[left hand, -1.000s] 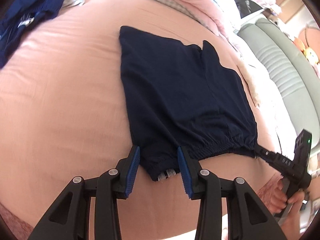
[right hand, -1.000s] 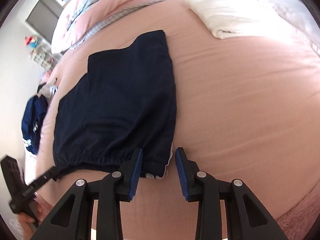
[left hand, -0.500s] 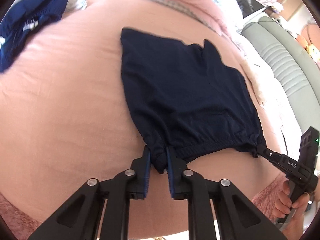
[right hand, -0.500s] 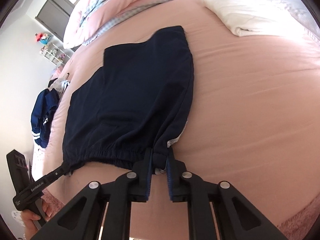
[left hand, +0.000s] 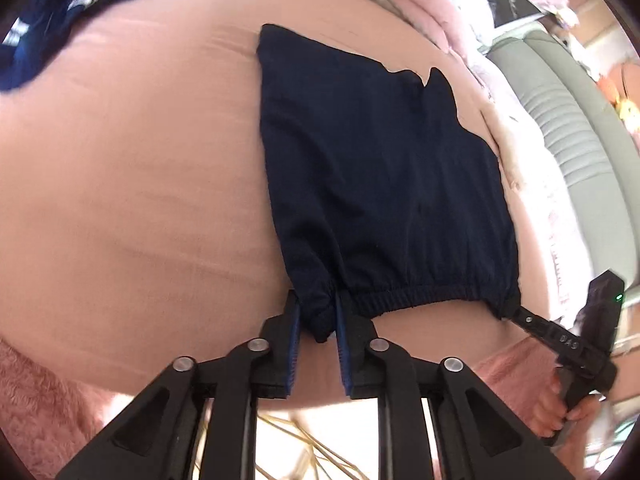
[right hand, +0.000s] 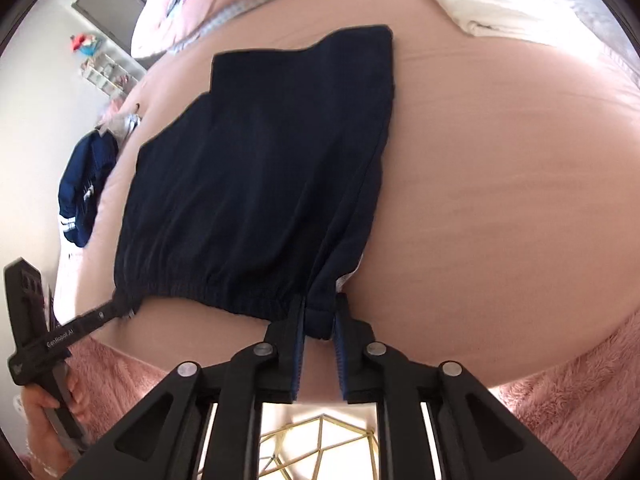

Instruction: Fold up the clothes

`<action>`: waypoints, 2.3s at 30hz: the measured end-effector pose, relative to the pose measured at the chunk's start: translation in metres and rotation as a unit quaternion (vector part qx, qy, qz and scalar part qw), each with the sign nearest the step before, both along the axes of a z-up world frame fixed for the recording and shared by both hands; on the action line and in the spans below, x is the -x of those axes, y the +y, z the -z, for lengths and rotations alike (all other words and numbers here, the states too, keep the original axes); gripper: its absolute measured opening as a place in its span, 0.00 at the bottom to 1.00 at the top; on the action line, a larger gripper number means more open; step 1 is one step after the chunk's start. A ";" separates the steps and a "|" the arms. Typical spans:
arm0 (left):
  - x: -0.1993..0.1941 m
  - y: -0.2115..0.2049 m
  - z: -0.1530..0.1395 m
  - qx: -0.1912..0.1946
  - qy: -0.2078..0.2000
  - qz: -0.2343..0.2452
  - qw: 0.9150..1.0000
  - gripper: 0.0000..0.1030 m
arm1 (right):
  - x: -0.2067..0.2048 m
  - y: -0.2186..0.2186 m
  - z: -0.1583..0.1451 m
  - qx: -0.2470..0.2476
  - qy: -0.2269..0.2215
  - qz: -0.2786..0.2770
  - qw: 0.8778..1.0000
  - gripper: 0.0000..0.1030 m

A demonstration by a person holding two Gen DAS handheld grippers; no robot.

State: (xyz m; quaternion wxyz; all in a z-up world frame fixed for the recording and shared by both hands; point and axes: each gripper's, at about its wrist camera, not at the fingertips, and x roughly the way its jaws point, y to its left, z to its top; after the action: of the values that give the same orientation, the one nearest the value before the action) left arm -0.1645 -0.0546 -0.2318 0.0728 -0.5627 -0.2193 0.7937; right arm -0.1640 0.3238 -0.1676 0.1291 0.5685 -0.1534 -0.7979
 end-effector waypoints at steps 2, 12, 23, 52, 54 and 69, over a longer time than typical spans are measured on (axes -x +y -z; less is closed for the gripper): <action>0.001 -0.006 -0.016 0.018 0.016 -0.002 1.000 0.35 | 0.002 0.004 -0.015 -0.010 0.015 0.013 1.000 0.18; 0.052 0.001 -0.049 0.134 0.097 0.079 0.983 0.42 | 0.030 -0.020 -0.073 -0.109 0.117 -0.030 0.987 0.22; 0.174 0.013 -0.015 0.164 0.114 0.133 0.971 0.41 | 0.181 -0.104 -0.049 -0.116 0.128 -0.161 0.972 0.22; 0.205 -0.044 0.008 0.075 0.109 0.040 0.990 0.41 | 0.267 -0.140 -0.021 -0.111 0.101 -0.180 0.972 0.41; 0.207 -0.040 0.006 0.085 0.102 0.051 0.990 0.40 | 0.278 -0.155 -0.007 -0.131 0.076 -0.198 0.968 0.41; 0.214 -0.027 0.012 0.061 0.102 0.044 0.992 0.21 | 0.307 -0.168 0.020 -0.090 0.046 -0.207 0.973 0.41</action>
State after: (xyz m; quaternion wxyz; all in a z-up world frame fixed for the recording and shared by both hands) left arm -0.3783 -0.0819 -0.2435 0.0952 -0.4913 -0.1372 0.8548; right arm -0.4708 0.1562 -0.1879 0.2466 0.5595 0.0458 -0.7900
